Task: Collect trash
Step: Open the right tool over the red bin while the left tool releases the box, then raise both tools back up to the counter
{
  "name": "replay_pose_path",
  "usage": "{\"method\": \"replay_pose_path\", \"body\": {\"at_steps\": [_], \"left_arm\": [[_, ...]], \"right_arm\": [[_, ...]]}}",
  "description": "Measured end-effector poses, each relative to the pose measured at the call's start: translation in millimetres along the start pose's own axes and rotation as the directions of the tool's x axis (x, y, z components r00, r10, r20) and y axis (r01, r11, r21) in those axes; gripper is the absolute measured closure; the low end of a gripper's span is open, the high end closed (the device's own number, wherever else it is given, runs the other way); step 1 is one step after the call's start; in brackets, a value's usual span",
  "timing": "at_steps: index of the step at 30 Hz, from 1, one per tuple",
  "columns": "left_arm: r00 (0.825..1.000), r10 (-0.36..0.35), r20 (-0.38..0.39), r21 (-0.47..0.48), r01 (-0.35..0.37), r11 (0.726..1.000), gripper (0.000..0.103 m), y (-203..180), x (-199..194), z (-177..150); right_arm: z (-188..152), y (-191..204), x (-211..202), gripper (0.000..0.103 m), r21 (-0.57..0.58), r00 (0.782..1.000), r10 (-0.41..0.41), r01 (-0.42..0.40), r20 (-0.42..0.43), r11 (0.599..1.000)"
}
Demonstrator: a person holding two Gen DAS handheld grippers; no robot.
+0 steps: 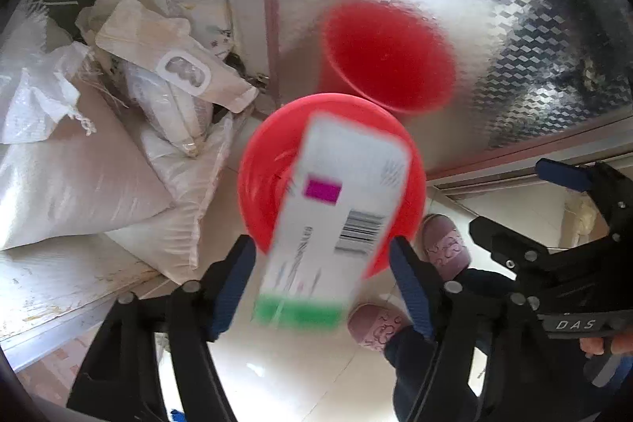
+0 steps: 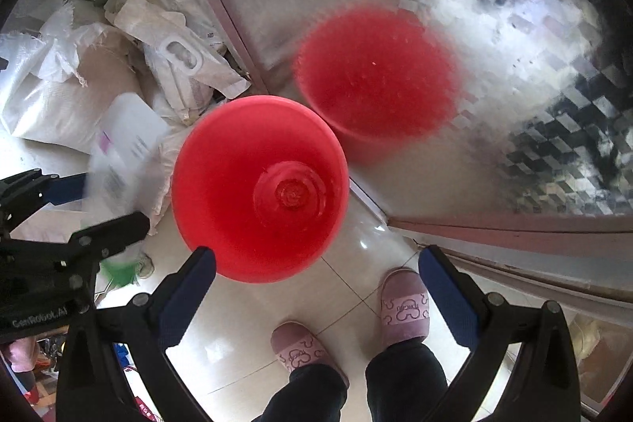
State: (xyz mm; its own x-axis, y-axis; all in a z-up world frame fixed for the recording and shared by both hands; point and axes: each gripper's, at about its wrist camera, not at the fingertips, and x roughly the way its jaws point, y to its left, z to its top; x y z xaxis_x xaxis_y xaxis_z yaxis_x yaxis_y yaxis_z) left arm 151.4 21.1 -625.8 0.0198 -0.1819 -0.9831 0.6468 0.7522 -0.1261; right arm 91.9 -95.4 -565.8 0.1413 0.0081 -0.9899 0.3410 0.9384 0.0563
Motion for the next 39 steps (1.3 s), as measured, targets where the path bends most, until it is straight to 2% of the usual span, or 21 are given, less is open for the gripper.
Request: {"method": "replay_pose_path", "body": {"at_steps": [2, 4, 9, 14, 23, 29, 39], "left_arm": [[1.0, 0.027, 0.007, 0.006, -0.027, 1.0, 0.024, -0.1, -2.4, -1.6], [0.999, 0.04, 0.018, -0.002, -0.04, 0.999, 0.022, 1.0, -7.2, -4.2], [0.997, 0.066, 0.027, -0.031, -0.065, 0.997, 0.021, 4.4, -27.5, -11.5], [0.994, 0.1, 0.032, -0.106, -0.096, 0.99, 0.021, 9.7, -66.9, -16.9], [0.985, 0.145, 0.09, -0.185, -0.127, 0.974, 0.021, 6.7, -178.8, -30.8], [0.969, 0.212, 0.127, -0.219, -0.182, 0.959, 0.021, -7.3, -266.2, -44.1], [0.959, 0.224, 0.175, -0.299, -0.165, 0.94, 0.021, -26.0, -386.7, -53.5]], "right_arm": [[0.0, 1.2, -0.6, 0.001, -0.014, 1.0, -0.001, 0.001, 0.002, 1.0], [-0.7, 3.3, -3.8, 0.001, -0.028, 1.0, -0.007, 0.007, 0.009, 1.0], [-1.2, 8.7, -16.3, 0.001, -0.045, 1.0, 0.01, -0.01, -0.003, 0.999], [3.6, 18.9, -47.6, 0.001, -0.067, 1.0, 0.02, -0.02, 0.007, 0.998], [10.9, 42.5, -147.7, 0.001, -0.164, 0.998, 0.05, -0.042, 0.049, 0.986], [6.5, 53.8, -223.0, 0.001, -0.212, 0.994, 0.078, -0.061, 0.073, 0.975], [3.2, 68.8, -329.6, 0.001, -0.279, 0.977, 0.104, -0.048, 0.187, 0.959]]}}
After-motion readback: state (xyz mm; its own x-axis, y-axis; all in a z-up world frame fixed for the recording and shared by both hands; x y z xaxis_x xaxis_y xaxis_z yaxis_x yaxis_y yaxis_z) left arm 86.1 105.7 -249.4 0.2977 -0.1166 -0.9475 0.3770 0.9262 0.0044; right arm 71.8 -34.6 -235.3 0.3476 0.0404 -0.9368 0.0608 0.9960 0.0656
